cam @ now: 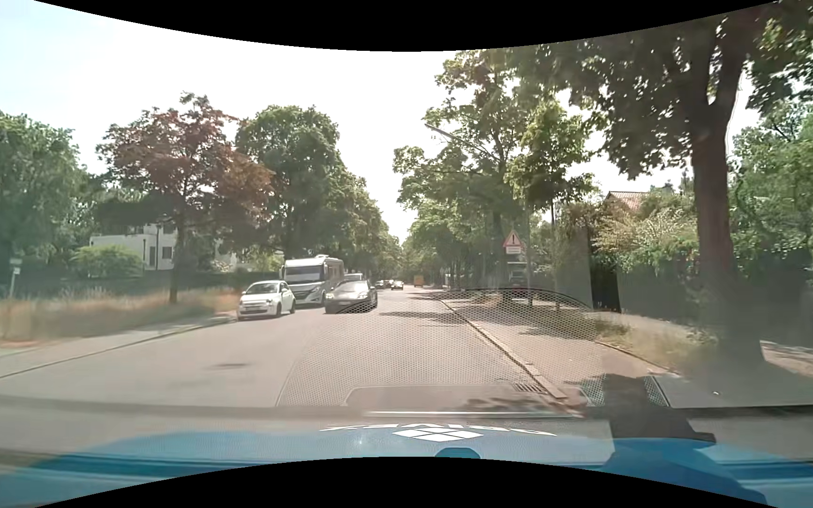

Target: Follow the waypoints while adhering to traffic rules and regulations

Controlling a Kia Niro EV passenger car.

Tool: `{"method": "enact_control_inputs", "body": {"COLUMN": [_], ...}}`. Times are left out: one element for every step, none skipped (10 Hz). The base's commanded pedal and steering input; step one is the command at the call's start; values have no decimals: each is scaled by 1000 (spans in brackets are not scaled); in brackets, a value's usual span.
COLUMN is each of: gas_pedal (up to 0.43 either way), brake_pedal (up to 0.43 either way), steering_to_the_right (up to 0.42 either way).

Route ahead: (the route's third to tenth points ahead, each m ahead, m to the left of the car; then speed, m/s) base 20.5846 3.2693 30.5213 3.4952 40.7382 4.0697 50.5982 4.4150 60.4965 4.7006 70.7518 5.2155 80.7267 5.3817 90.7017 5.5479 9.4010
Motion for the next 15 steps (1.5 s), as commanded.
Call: {"method": "enact_control_inputs", "body": {"gas_pedal": [177, 177, 177, 177, 177, 177, 177, 177, 177, 177, 177, 177, 177, 169, 169], "brake_pedal": [0, 0, 0, 0, 0, 0, 0, 0, 0, 0, 0, 0, 0, 0, 0], "steering_to_the_right": [-8, -9, -9, -10, -11, -12, -11, -10, -10, -9, -8, -7, -5, -5, -5]}}
